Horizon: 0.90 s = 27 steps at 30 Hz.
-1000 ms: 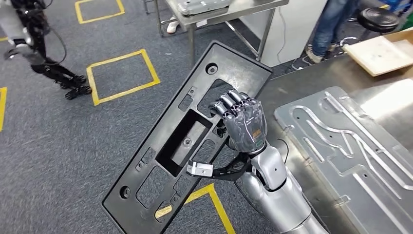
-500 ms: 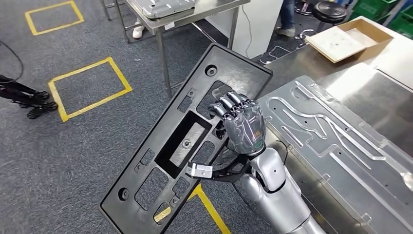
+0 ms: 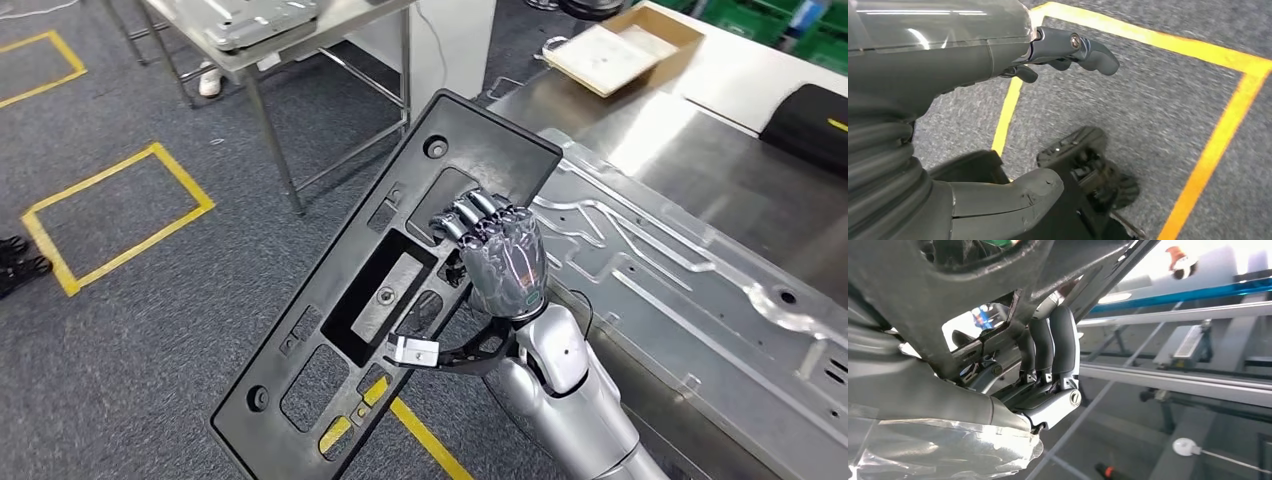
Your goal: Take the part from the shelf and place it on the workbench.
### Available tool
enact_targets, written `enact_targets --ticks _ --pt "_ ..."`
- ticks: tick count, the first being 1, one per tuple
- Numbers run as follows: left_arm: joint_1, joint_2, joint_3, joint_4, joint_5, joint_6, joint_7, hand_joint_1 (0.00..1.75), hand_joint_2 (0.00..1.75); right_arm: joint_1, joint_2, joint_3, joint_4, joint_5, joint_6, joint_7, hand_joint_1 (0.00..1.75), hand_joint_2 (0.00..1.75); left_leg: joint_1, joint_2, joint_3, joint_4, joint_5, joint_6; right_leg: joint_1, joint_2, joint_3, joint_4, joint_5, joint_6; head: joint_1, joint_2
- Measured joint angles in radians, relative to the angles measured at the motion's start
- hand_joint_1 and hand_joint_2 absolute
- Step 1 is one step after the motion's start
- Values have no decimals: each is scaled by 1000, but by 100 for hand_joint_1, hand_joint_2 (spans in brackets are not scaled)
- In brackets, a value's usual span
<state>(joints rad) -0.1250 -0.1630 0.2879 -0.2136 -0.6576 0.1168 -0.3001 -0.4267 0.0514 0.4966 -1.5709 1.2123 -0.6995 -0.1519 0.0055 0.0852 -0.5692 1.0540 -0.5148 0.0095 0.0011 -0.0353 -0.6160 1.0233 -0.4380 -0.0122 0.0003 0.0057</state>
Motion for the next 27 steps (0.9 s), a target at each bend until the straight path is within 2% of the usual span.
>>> enact_targets --ticks 2,3,4,5,6,7,9,11,12,13,14,16,17,18,19,20,21,22,23,24,25,26,27 --pt "1 -1 9 0 10 6 -1 0 175 3 0 1 0 9 0 4 175 175 4 -53 -40 98 -59 -6 -5 22 1 -4 4 -8 0 0" --pt "2 -1 14 0 14 7 -2 0 175 7 0 1 0 13 0 6 175 175 5 -67 -70 164 -90 -8 -6 34 0 -3 5 -10 -1 0" --pt "4 -1 18 0 15 8 -2 0 175 11 -1 1 0 17 0 7 175 175 6 -73 -96 217 -107 -10 -6 47 0 -2 4 -11 0 0" --pt "5 -1 21 0 14 8 -2 0 175 16 -1 1 0 19 0 8 175 175 7 -75 -109 242 -105 -12 -6 61 -1 0 4 -10 -1 0" --pt "5 -1 22 0 13 8 -2 0 175 19 -1 1 0 21 0 10 175 175 9 -77 -105 228 -83 -13 -7 75 -1 3 4 -10 0 0" --pt "4 -1 23 0 12 8 -2 0 175 22 -2 2 0 22 0 11 175 175 11 -81 -85 180 -47 -14 -8 89 -2 7 3 -8 -1 0" --pt "2 0 26 0 10 8 -1 0 175 22 -2 2 0 23 0 15 175 175 18 -118 -31 58 9 -13 -9 115 -6 19 -2 0 0 0" --pt "-1 0 29 0 9 8 0 0 175 20 -3 2 0 23 0 16 175 175 20 -153 -7 2 21 -8 -11 136 -18 29 -1 13 0 0" --pt "-2 -1 30 0 9 8 1 0 175 19 -4 3 0 20 0 17 175 175 18 -154 -7 -1 21 -2 -12 146 -23 29 2 20 0 0" --pt "-4 -1 31 0 9 8 2 0 175 19 -4 3 0 17 0 17 175 175 17 -145 -7 -2 24 5 -14 156 -26 27 6 26 0 0" --pt "-5 -2 31 0 8 9 3 0 175 19 -5 3 0 13 0 17 175 175 17 -134 -6 -7 27 13 -14 152 -30 29 5 32 0 0" --pt "-7 -5 32 0 8 10 3 0 175 17 -6 5 0 9 0 17 175 175 19 -111 -4 -16 35 27 -12 108 -53 77 -25 41 3 0" --pt "-7 -6 32 0 8 10 3 0 175 16 -7 6 0 8 0 17 175 175 17 -99 -3 -18 36 30 -11 77 -77 128 -54 44 4 0" --pt "-6 -7 32 0 8 11 4 0 175 16 -7 7 1 8 0 17 175 175 15 -87 -3 -19 36 33 -11 57 -107 191 -84 47 5 0" --pt "-5 -7 33 0 8 12 4 0 175 16 -7 8 2 8 0 17 175 175 14 -75 -4 -19 35 34 -13 47 -134 248 -105 49 5 0" --pt "-4 -7 34 0 8 12 4 0 175 18 -8 9 2 8 0 17 175 175 13 -62 -4 -18 34 35 -14 42 -150 279 -111 50 5 0" --pt "-4 -7 35 0 8 13 4 0 175 19 -8 9 3 8 0 17 175 175 12 -50 -3 -18 33 35 -14 39 -148 277 -98 49 5 0" --pt "-4 -8 35 0 8 13 4 0 175 19 -9 10 4 8 0 17 175 175 11 -38 -1 -18 31 35 -13 34 -126 236 -70 46 5 0" --pt "-5 -8 36 0 8 14 4 0 175 18 -9 11 4 7 0 17 175 175 10 -28 2 -18 29 34 -11 21 -90 170 -36 40 5 0" --pt "-5 -9 36 0 8 14 4 0 175 17 -9 12 4 7 0 17 175 175 9 -18 4 -19 26 32 -5 0 -55 105 -14 33 5 0" --pt "-6 -10 37 0 9 15 4 0 175 15 -9 13 3 6 0 17 175 175 6 -9 6 -19 24 29 2 -18 -29 54 0 26 5 0" --pt "-6 -11 37 0 9 16 4 0 175 13 -9 13 3 6 0 17 175 175 4 1 8 -20 22 25 8 -30 -16 25 3 20 5 0" --pt "-5 -11 38 0 9 17 4 0 175 11 -9 14 3 5 0 17 175 175 2 10 10 -21 20 21 13 -31 -15 18 -1 16 5 0"
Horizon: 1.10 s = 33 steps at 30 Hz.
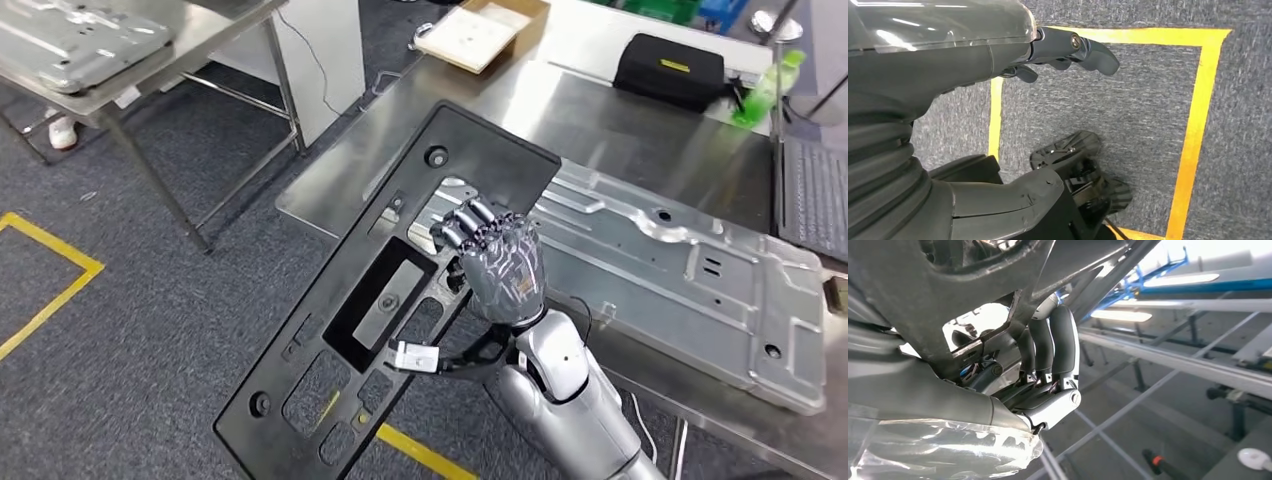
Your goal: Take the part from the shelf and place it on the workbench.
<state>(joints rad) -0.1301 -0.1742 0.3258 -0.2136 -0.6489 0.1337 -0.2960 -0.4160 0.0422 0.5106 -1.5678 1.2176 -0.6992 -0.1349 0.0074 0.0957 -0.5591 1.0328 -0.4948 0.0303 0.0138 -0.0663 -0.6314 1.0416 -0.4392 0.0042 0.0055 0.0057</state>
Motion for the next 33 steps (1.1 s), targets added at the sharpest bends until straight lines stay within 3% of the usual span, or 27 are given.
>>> enact_targets --ticks 2,4,6,8,9,10,12,13,15,17,19,21,23,24,25,26,28,30,32,33 --pt "0 -1 0 0 0 2 0 0 175 -1 0 1 0 -1 0 0 175 175 -1 12 7 -1 -7 -11 -3 23 2 -9 4 -8 0 0" --pt "-1 -1 1 0 0 3 0 0 175 -4 0 1 2 -3 0 0 175 175 1 -23 -2 32 -36 -21 -11 46 10 -22 9 -16 -1 0" --pt "0 -1 2 0 0 4 -1 0 175 -9 0 2 6 -7 0 -1 175 175 4 -70 -48 132 -89 -26 -14 66 13 -25 12 -22 -1 0" --pt "7 -1 2 0 -1 5 -1 0 175 -9 0 2 10 -10 0 -1 175 175 4 -83 -103 237 -123 -28 -14 90 12 -22 12 -26 -1 0" --pt "10 -1 2 0 -2 5 -2 0 175 -8 0 2 12 -10 0 -2 175 175 5 -85 -115 253 -115 -28 -14 104 12 -19 11 -26 -1 0" --pt "11 0 2 0 -3 5 -2 0 175 -6 0 2 14 -11 0 -2 175 175 6 -88 -111 233 -88 -29 -16 118 12 -15 9 -25 -1 0" --pt "11 0 2 0 -4 5 -3 0 175 -6 0 2 15 -11 0 -2 175 175 12 -115 -68 125 -18 -31 -19 143 10 -3 3 -18 -1 0" --pt "11 1 3 0 -4 5 -4 0 175 -7 0 2 15 -11 0 -2 175 175 15 -134 -47 74 2 -31 -19 155 6 6 0 -13 -1 0" --pt "10 1 3 0 -4 5 -6 0 175 -8 0 2 16 -11 0 -3 175 175 15 -155 -30 33 7 -25 -21 177 -5 15 -1 -1 -1 0" --pt "8 1 3 0 -5 5 -7 0 175 -6 0 2 16 -11 0 -4 175 175 13 -137 -29 26 11 -12 -24 189 -14 16 3 11 -1 0" --pt "6 0 3 0 -5 5 -8 0 175 -4 -1 0 16 -11 0 -6 175 175 14 -116 -28 19 17 3 -23 148 -29 44 -14 21 -1 0" --pt "6 0 3 0 -6 4 -9 0 175 -3 -1 -1 16 -11 0 -8 175 175 12 -95 -27 16 19 11 -22 91 -75 141 -67 30 0 0" --pt "9 1 3 0 -6 3 -9 0 175 0 -1 -1 16 -12 0 -9 175 175 10 -70 -27 16 17 15 -27 74 -130 254 -109 36 0 0" --pt "10 1 4 0 -7 3 -9 0 175 2 -2 -1 16 -12 0 -10 175 175 9 -58 -27 16 16 15 -28 71 -141 273 -108 37 0 0" --pt "10 1 4 0 -7 3 -9 0 175 3 -2 -1 17 -12 0 -10 175 175 9 -46 -26 16 15 15 -28 68 -132 255 -89 36 0 0" --pt "9 1 4 0 -7 3 -9 0 175 4 -2 -1 16 -12 0 -10 175 175 9 -36 -24 16 13 14 -27 61 -104 202 -57 33 0 0" --pt "7 0 4 0 -7 3 -9 0 175 2 -2 -2 16 -12 0 -10 175 175 6 -17 -18 16 8 9 -15 21 -35 70 -9 20 0 0" --pt "7 0 4 0 -6 3 -9 0 175 0 -1 -2 15 -12 0 -11 175 175 2 1 -12 13 3 0 -3 -2 -6 8 1 5 0 0" --pt "7 -1 4 0 -7 2 -9 0 175 0 -1 -4 14 -12 0 -10 175 175 0 18 -5 7 0 -11 -1 18 -4 1 3 -6 -1 0" --pt "6 -1 4 0 -8 2 -9 0 175 1 -1 -6 14 -12 0 -9 175 175 1 11 -3 10 -5 -16 -4 27 0 -6 6 -11 -1 0"
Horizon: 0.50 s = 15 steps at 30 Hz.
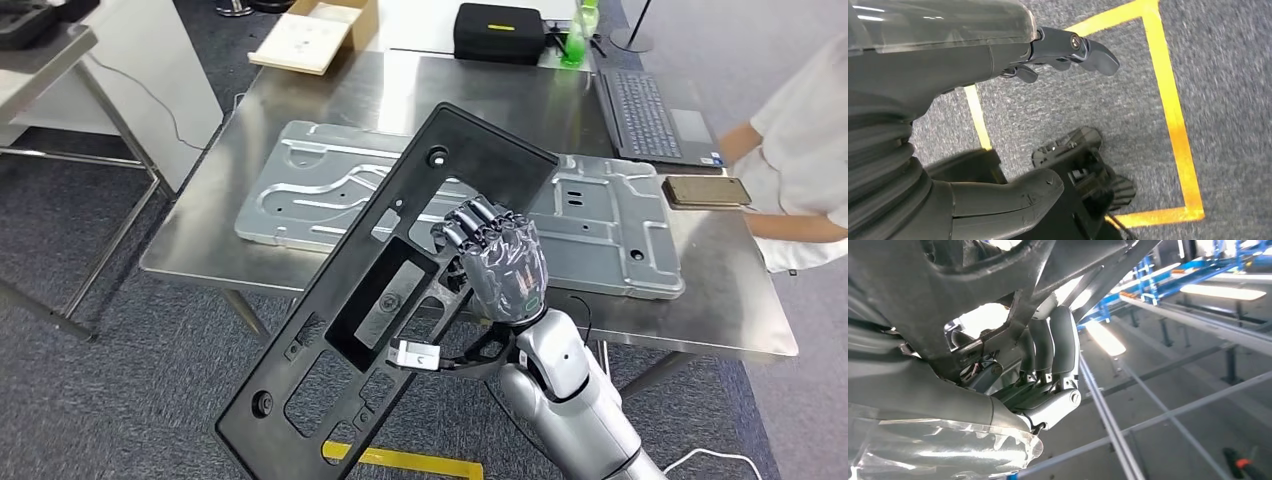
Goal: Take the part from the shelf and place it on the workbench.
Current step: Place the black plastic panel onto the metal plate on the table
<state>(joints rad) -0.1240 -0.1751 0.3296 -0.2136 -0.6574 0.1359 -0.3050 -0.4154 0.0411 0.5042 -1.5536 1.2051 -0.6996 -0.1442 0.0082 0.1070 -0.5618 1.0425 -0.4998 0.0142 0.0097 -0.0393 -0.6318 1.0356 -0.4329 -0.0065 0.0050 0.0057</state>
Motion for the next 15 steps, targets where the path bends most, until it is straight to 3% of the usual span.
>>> enact_targets --ticks 2,4,5,6,7,8,10,12,15 --pt "-2 0 0 0 -4 1 1 0 175 -1 2 -5 0 0 0 3 175 175 2 -42 -19 51 -35 -8 -7 14 9 -14 6 -12 -1 0" --pt "0 0 0 0 -8 1 3 0 175 -2 4 -8 3 1 0 5 175 175 4 -87 -75 167 -93 -10 -9 27 11 -15 7 -20 -1 0" --pt "2 0 1 0 -9 1 5 0 175 -2 5 -8 6 1 0 6 175 175 4 -94 -105 222 -110 -11 -8 35 11 -14 6 -22 -1 0" --pt "4 0 1 0 -11 2 7 0 175 -1 5 -9 9 1 0 6 175 175 4 -97 -124 251 -110 -12 -8 42 11 -12 4 -23 -1 0" --pt "5 1 1 0 -13 3 8 0 175 -1 5 -10 12 1 0 5 175 175 4 -98 -127 245 -90 -12 -8 49 11 -9 3 -22 -1 0" --pt "5 1 1 0 -13 3 8 0 175 0 5 -10 15 1 0 5 175 175 5 -98 -113 203 -55 -12 -9 55 11 -5 0 -20 -1 0" --pt "3 2 1 0 -14 3 8 0 175 -1 7 -13 17 2 0 3 175 175 4 -102 -65 82 8 -10 -9 64 8 10 -8 -12 -1 0" --pt "0 2 1 0 -15 3 8 0 175 -1 8 -16 18 4 0 1 175 175 3 -107 -41 22 26 -3 -7 69 1 22 -14 -3 -1 0" --pt "0 2 1 0 -17 3 7 0 175 -1 10 -19 19 3 0 -3 175 175 1 -107 -40 15 30 13 -7 70 -3 26 -16 10 -1 0"
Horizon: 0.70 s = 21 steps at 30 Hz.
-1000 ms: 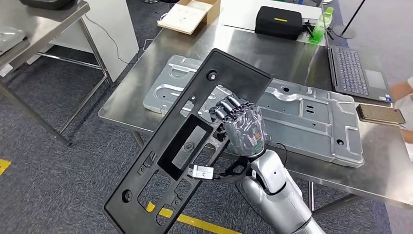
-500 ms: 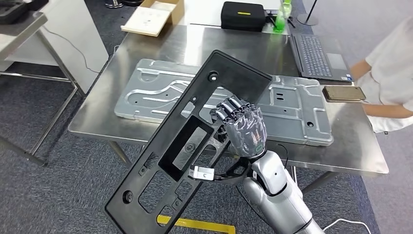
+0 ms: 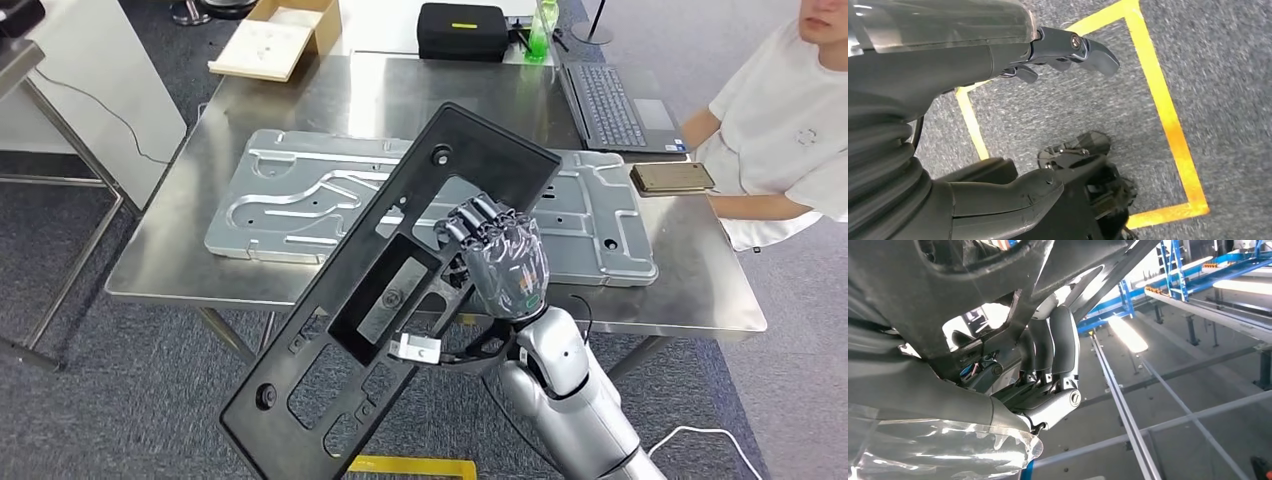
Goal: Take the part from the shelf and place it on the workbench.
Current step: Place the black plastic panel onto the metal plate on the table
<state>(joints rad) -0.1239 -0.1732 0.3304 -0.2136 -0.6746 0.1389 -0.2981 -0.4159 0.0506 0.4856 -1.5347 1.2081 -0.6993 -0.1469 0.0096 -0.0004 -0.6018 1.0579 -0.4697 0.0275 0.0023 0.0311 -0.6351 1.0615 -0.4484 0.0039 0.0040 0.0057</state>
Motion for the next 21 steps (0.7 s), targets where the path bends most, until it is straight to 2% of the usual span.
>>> enact_targets --ticks 2,5,6,7,8,9,11,12,14,16,18,20,21 --pt "-2 -1 0 0 -4 0 -1 0 175 -2 0 -2 0 -2 0 -2 175 175 3 2 2 -6 6 12 -3 -9 -18 43 -30 10 0 0" --pt "-2 0 0 0 -8 0 -3 0 175 -1 0 -4 2 -4 0 -4 175 175 3 6 2 -7 6 19 -9 -20 -96 207 -108 22 0 0" --pt "-2 0 0 0 -9 0 -3 0 175 0 0 -5 3 -4 0 -4 175 175 2 7 2 -7 6 19 -11 -22 -114 242 -114 24 0 0" --pt "-1 0 0 0 -9 0 -3 0 175 1 0 -5 4 -4 0 -4 175 175 2 8 2 -7 6 18 -12 -23 -117 244 -103 24 0 0" --pt "-2 0 0 0 -10 0 -3 0 175 1 0 -6 5 -4 0 -4 175 175 2 8 2 -7 6 18 -13 -24 -101 210 -75 23 0 0" --pt "-2 0 0 0 -10 0 -3 0 175 1 0 -7 6 -4 0 -3 175 175 2 8 3 -7 5 17 -13 -26 -71 149 -40 19 0 0" --pt "-3 0 0 0 -13 0 -3 0 175 -3 2 -10 7 -14 0 2 175 175 1 8 4 -7 3 12 -8 -31 -14 34 0 11 0 0" --pt "-3 0 0 0 -15 0 -3 0 175 -6 2 -13 8 -25 0 6 175 175 0 8 3 -8 3 8 -4 -33 -1 3 5 7 0 0" --pt "-3 0 0 0 -17 -1 -4 0 175 -11 3 -19 13 -52 0 15 175 175 1 10 4 -13 5 -4 2 -31 3 -13 3 -1 0 0" --pt "-3 0 0 0 -21 -1 -6 0 175 -17 2 -24 20 -77 0 23 175 175 2 11 3 -7 -4 -15 -2 -29 11 -27 9 -14 0 0" --pt "-3 0 0 0 -26 -2 -9 0 175 -24 2 -28 27 -93 0 27 175 175 2 9 -25 60 -48 -21 -6 -29 20 -40 16 -27 -1 0" --pt "-1 0 0 0 -29 -3 -14 0 175 -28 1 -31 34 -103 0 29 175 175 2 8 -82 180 -103 -24 -3 -29 21 -40 15 -34 -1 0" --pt "0 1 0 0 -30 -7 -17 0 175 -27 1 -33 38 -107 0 30 175 175 2 8 -104 224 -114 -25 -2 -28 21 -39 14 -35 -1 0"
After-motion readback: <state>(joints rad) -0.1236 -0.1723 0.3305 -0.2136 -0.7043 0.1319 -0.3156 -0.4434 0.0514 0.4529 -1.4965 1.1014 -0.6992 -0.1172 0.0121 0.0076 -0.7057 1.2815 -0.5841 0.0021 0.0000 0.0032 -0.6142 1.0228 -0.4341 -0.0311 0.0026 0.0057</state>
